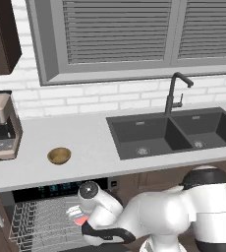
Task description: Pick up the cup and bowl from the counter, place them in the dishwasher, and close the dishwasher door.
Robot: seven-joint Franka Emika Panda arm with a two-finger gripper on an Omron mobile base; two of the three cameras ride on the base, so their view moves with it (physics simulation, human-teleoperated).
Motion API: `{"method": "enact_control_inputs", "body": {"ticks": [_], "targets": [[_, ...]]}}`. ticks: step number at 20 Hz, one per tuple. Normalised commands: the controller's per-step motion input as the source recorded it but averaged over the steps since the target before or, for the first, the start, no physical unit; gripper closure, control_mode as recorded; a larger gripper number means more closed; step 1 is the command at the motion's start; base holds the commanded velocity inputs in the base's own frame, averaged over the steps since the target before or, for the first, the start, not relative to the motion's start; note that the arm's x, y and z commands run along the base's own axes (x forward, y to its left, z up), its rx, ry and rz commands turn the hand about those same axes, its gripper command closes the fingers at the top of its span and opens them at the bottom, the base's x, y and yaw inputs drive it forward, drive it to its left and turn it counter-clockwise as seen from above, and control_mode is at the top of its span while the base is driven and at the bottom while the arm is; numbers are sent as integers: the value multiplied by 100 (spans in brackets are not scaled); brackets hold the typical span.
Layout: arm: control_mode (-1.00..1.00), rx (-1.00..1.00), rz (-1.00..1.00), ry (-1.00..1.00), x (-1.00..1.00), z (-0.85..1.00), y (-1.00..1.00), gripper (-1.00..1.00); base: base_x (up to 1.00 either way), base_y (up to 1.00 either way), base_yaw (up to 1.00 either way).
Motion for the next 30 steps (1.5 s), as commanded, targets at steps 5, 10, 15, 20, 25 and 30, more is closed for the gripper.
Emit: {"method": "enact_control_inputs", "body": {"ticks": [5,10,15,20,25,30], "targets": [[-100,-10,0,-1,16,-4,50,100,0,0,0],[-100,-3,-3,0,40,1,35,100,0,0,0],[-100,0,0,0,25,-10,8,100,0,0,0],[-100,0,0,0,28,-44,0,100,0,0,0],[-100,0,0,4,8,-52,12,100,0,0,0],[-100,0,6,15,0,-16,11,100,0,0,0]]}}
